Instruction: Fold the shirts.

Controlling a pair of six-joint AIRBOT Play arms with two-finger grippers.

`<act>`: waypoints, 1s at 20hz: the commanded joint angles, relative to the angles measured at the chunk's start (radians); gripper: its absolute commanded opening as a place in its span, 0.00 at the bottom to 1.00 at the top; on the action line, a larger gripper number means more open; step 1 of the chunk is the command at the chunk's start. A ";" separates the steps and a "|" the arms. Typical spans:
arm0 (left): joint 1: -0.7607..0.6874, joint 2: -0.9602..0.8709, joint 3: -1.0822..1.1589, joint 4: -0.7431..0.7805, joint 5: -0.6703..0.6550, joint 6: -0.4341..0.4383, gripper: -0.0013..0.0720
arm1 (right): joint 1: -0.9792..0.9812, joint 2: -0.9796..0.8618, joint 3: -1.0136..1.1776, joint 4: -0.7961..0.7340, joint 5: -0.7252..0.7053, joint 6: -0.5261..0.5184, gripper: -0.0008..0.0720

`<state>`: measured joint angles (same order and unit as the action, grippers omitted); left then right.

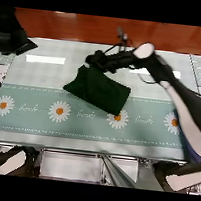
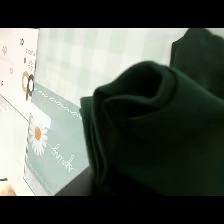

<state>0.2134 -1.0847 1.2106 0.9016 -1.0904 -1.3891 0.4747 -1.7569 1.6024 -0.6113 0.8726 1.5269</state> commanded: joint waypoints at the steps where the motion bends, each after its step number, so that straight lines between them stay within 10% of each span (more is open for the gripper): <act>1: 0.028 0.056 -0.062 -0.012 0.019 0.021 0.05 | 0.060 -0.166 0.100 0.082 -0.048 -0.002 0.50; 6: 0.000 0.037 -0.063 -0.023 0.070 0.035 0.05 | -0.037 -0.081 0.100 -0.002 0.256 -0.019 0.57; 11: 0.000 0.037 -0.077 -0.021 0.044 0.047 0.05 | -0.181 0.381 -0.242 -0.964 0.516 0.375 0.57; 15: -0.027 0.038 -0.148 -0.032 0.043 0.061 0.05 | -0.309 0.653 -0.808 -0.643 0.081 0.443 0.59; 20: -0.060 0.039 -0.218 -0.050 0.043 0.062 0.05 | -0.323 0.520 -0.989 -0.097 -0.195 0.110 0.59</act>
<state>0.1703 -1.0466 1.0264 0.8631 -1.0466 -1.3293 0.1677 -1.1950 0.7258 -1.0016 0.8505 1.8076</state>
